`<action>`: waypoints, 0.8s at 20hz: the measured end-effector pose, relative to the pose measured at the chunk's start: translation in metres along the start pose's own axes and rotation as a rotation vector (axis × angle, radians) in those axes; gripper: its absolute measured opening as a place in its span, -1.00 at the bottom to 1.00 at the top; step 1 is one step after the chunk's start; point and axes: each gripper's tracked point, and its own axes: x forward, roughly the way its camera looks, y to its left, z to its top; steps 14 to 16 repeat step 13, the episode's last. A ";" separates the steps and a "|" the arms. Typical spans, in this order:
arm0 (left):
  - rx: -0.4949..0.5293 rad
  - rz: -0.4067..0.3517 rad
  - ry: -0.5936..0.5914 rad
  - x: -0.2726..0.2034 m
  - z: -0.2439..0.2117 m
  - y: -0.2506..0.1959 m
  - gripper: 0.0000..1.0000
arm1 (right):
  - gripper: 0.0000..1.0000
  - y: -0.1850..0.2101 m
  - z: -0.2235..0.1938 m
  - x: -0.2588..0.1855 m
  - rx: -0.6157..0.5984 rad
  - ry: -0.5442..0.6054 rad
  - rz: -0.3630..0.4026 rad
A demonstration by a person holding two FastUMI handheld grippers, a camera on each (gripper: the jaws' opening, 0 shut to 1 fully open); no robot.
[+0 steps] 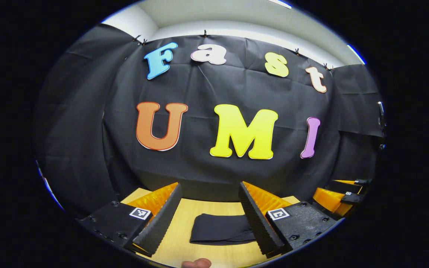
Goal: Grasp the waist and the cuffs of the jeans and fold them to make the two legs overlap; first hold the waist and fold one-third of the jeans toward the cuffs, then hold the cuffs and fold the remaining one-third in the same direction to finish folding.
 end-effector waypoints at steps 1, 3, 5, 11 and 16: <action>-0.004 -0.001 -0.007 -0.004 0.000 0.000 0.96 | 0.89 0.002 0.001 -0.001 0.003 -0.010 -0.013; -0.014 -0.009 -0.005 -0.010 -0.007 -0.005 0.96 | 0.93 -0.001 0.001 -0.006 0.014 -0.025 -0.050; 0.008 -0.010 0.005 -0.014 -0.015 -0.004 0.96 | 0.89 -0.002 0.003 -0.009 0.030 -0.045 -0.078; 0.045 -0.048 0.003 -0.019 -0.026 -0.011 0.96 | 0.90 0.013 -0.005 -0.018 0.002 -0.069 -0.089; 0.046 -0.054 0.009 -0.018 -0.029 -0.013 0.76 | 0.90 0.015 -0.001 -0.022 0.001 -0.079 -0.091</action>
